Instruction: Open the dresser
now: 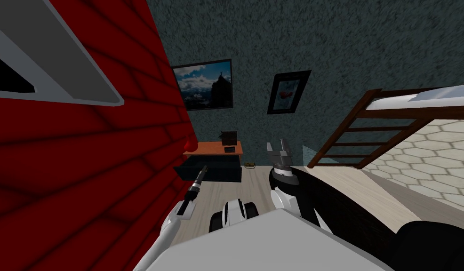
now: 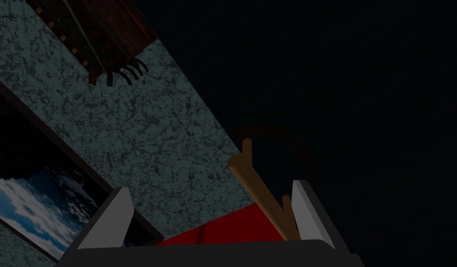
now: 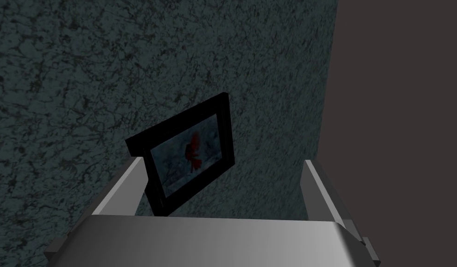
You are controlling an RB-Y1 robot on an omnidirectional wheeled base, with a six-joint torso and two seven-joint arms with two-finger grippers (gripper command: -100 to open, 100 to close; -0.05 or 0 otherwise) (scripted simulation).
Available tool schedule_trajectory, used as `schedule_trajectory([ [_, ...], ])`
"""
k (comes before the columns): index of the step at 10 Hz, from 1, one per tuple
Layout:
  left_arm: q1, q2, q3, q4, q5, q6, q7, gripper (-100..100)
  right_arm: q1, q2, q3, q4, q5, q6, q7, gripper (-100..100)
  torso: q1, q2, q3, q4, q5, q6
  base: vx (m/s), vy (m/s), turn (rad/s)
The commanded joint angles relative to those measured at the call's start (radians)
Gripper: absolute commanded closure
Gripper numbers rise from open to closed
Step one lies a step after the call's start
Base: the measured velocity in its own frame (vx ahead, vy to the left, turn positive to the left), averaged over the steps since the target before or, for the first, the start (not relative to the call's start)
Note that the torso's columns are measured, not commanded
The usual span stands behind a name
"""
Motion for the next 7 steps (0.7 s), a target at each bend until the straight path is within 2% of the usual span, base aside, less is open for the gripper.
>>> schedule_trajectory([
  [1, 0.01, 0.004, -0.001, -0.017, 0.0, 0.008, 0.004, -100, 0.0, 0.0, 0.0, 0.0, 0.0, 0.0, 0.0, 0, 0.0, 0.0, 0.0, 0.0, 0.0, 0.0, 0.0, 0.0, 0.0],
  [2, 0.014, 0.003, -0.002, -0.017, 0.0, 0.012, 0.005, 0, 0.0, 0.0, 0.0, 0.0, 0.0, 0.0, 0.0, 0, 0.0, -0.001, -0.001, -0.003, 0.002, 0.001, 0.0, 0.0, 0.0],
  [7, 0.023, 0.002, -0.004, -0.008, -0.001, 0.02, 0.006, 0, 0.0, 0.0, 0.0, 0.0, 0.0, 0.0, 0.0, 0, 0.002, -0.008, -0.004, -0.009, 0.005, 0.002, 0.0, 0.0, 0.0],
])
